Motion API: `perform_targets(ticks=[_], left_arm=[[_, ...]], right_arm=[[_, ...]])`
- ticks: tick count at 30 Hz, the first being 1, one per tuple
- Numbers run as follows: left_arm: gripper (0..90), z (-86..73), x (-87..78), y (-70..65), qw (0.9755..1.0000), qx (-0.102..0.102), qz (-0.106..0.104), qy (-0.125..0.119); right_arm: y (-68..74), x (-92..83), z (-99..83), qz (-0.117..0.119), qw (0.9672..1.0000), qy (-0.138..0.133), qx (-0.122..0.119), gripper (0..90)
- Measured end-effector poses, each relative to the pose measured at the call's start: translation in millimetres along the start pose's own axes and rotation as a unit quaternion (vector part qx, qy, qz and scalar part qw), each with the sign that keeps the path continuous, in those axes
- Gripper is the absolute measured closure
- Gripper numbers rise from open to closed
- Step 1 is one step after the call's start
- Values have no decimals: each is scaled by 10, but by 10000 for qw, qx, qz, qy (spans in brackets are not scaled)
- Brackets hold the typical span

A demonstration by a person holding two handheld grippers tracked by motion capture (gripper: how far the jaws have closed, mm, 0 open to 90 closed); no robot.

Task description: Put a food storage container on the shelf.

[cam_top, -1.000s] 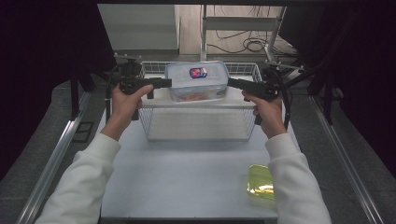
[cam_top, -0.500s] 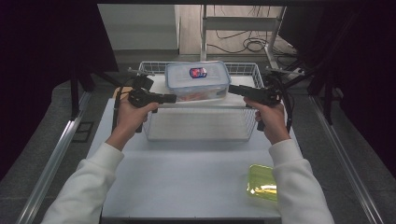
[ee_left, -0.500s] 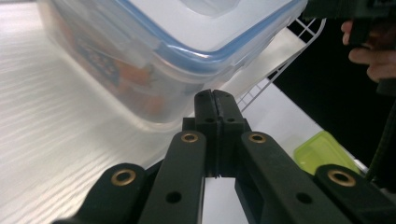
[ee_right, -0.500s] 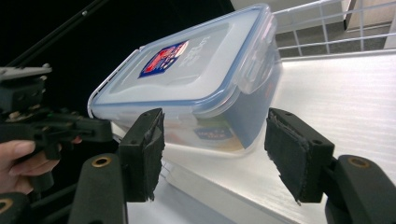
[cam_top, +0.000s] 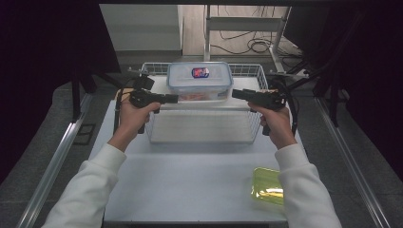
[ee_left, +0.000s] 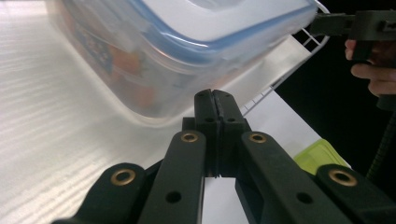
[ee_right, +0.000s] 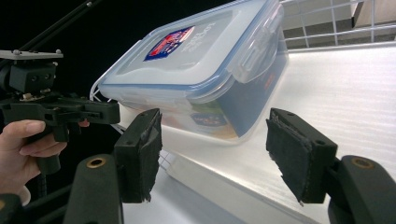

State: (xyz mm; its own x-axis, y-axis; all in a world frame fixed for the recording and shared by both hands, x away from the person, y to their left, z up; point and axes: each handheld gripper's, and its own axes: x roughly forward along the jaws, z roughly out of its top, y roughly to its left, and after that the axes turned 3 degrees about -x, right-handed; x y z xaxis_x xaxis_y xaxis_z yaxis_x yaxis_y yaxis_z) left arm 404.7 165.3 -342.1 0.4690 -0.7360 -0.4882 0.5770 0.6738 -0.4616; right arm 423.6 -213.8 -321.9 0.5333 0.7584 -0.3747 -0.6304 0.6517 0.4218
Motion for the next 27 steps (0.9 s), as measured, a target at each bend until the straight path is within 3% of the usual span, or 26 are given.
perform_targets(ticks=[5, 8, 11, 12, 15, 16, 27], left_arm=[[860, -78, -88, -90, 9999, 94, -87, -80], [809, -184, -167, -178, 9994, 303, 62, -166], [703, -279, -240, -208, 9991, 282, 91, -291], [607, -329, -289, -215, 9991, 227, 53, -351], [530, -384, -341, -224, 9989, 256, 29, -387], [514, -442, -387, -240, 9984, 350, 106, -423], [357, -805, -505, -246, 9984, 460, 24, -324]], right_arm=[[47, -40, -19, 16, 9999, 36, -129, 355], [93, -68, -45, 45, 9996, 48, -267, 351], [148, -95, -92, 80, 9992, 90, -391, 346], [184, -108, -123, 84, 9988, 134, -453, 341], [218, -110, -163, 99, 9985, 175, -501, 332], [254, -109, -206, 135, 9981, 238, -552, 318], [377, -125, -518, 316, 9962, 434, -686, 284]])
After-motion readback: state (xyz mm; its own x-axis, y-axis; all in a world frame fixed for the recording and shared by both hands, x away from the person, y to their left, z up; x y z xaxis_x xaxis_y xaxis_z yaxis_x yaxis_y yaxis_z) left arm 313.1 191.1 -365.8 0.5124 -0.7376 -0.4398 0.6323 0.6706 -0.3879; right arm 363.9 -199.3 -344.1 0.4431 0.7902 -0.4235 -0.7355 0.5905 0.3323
